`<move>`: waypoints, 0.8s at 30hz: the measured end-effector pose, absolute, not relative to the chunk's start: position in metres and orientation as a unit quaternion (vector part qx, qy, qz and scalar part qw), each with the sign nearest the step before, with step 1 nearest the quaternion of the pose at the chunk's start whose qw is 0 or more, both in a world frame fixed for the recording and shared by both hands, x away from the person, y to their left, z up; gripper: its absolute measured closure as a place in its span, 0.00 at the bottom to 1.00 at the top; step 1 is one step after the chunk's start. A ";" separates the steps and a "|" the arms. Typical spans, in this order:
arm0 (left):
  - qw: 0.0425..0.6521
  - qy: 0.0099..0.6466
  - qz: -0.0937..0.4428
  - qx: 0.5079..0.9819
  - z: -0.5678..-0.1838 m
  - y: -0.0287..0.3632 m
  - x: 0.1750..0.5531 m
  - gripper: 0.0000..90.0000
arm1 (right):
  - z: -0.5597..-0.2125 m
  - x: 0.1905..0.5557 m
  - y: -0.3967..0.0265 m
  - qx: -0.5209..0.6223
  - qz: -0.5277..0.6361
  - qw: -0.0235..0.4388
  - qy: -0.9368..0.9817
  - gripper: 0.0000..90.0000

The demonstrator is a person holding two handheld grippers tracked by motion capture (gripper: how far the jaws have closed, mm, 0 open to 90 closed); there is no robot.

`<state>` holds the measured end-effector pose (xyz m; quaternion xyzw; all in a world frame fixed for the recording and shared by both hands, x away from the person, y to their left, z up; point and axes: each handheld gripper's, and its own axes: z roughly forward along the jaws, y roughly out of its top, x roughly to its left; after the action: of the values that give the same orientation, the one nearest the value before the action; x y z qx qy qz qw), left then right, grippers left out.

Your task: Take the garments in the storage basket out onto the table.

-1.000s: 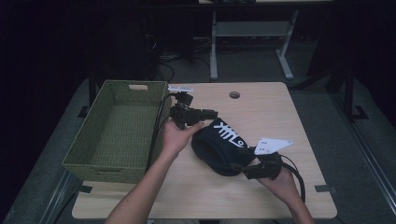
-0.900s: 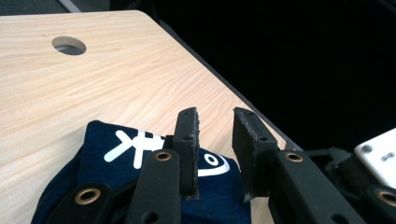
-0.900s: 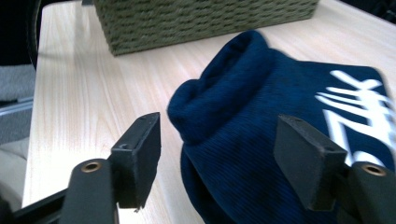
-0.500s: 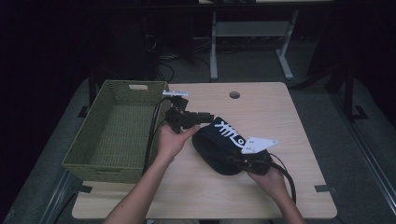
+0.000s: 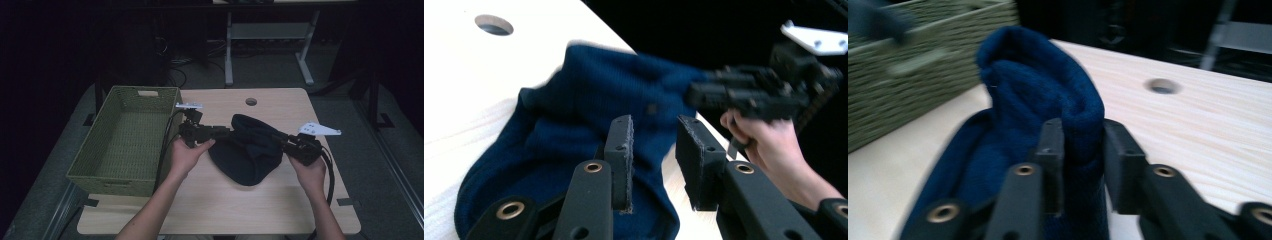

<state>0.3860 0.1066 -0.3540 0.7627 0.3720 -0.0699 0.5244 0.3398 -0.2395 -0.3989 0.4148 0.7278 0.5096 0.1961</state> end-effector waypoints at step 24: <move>0.497 0.377 -0.098 0.775 -0.400 0.090 0.379 0.77 | -0.399 0.358 -0.268 0.457 0.467 0.189 0.733 0.87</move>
<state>0.3790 0.0901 -0.3998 0.7754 0.3766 -0.0978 0.4973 0.3584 -0.2685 -0.3988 0.4573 0.7327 0.4672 0.1890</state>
